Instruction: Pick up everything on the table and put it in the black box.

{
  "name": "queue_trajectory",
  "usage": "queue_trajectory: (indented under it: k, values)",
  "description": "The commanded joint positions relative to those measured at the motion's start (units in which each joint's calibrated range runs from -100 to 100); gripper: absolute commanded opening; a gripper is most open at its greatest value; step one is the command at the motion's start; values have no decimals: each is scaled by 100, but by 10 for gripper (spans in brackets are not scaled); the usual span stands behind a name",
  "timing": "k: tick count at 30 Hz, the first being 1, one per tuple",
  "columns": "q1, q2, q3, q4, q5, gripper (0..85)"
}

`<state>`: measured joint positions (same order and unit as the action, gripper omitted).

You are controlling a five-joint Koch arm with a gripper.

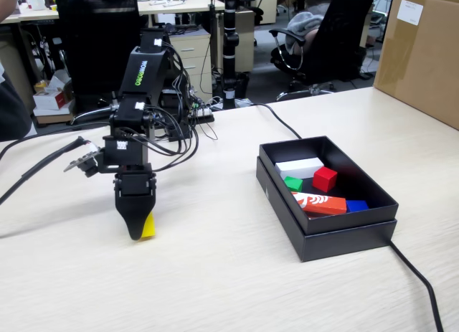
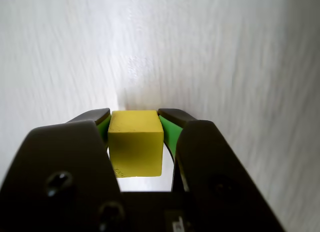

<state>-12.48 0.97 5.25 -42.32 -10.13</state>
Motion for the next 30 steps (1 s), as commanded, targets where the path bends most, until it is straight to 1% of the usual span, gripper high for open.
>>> queue_trajectory:
  k: [1,2,4,6,7,11,12,16,21,23,30]
  values:
    - [190,-1250,345,-499,225,9]
    - [640,-2340,345,-1060,625,9]
    - [923,-2696,418,-1337,884,11]
    - [1128,-2868,518,-1596,1070,11]
    - [1333,-3040,617,-1794,1245,11]
    - [1768,-3385,735,-1941,1529,11]
    - [1939,-3442,844,-1941,1641,11]
    - [2300,-3258,1279,-1950,1851,11]
    - [2564,-2788,1923,-1941,2046,11]
    - [2686,-2168,2132,-1889,2134,11]
    - [2716,-906,2095,-1397,2105,11]
